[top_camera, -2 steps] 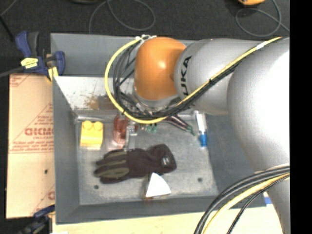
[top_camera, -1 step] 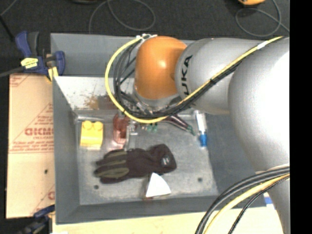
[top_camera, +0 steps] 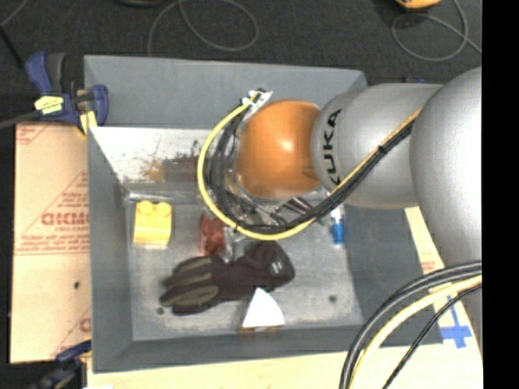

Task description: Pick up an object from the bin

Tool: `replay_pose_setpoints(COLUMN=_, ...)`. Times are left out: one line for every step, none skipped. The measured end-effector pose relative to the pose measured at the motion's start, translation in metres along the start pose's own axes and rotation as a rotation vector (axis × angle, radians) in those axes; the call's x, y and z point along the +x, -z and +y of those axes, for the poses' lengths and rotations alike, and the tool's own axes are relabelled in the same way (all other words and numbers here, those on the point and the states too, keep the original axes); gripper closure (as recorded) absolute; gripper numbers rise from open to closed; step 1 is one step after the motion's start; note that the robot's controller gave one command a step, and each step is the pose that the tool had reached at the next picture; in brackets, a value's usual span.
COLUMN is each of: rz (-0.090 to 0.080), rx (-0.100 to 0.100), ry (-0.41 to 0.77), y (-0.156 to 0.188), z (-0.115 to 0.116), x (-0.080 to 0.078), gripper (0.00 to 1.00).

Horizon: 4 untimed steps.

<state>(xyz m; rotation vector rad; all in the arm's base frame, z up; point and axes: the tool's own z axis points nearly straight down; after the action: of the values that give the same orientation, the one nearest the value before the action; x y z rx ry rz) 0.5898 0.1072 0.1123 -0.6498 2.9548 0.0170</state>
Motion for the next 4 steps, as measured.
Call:
replay_pose_setpoints(rz=0.0, rx=0.0, ry=-0.001, y=0.0, z=0.0, x=0.0, gripper=1.0)
replay_pose_setpoints(rz=0.008, rx=-0.001, ry=-0.001, y=0.002, z=0.0005, x=-0.0025, gripper=1.0)
replay_pose_setpoints(rz=0.016, rx=-0.002, ry=-0.003, y=0.0015, z=0.0005, x=-0.0007, gripper=1.0)
replay_pose_setpoints(rz=0.017, rx=-0.002, ry=-0.002, y=0.0015, z=0.0006, x=-0.0006, gripper=1.0)
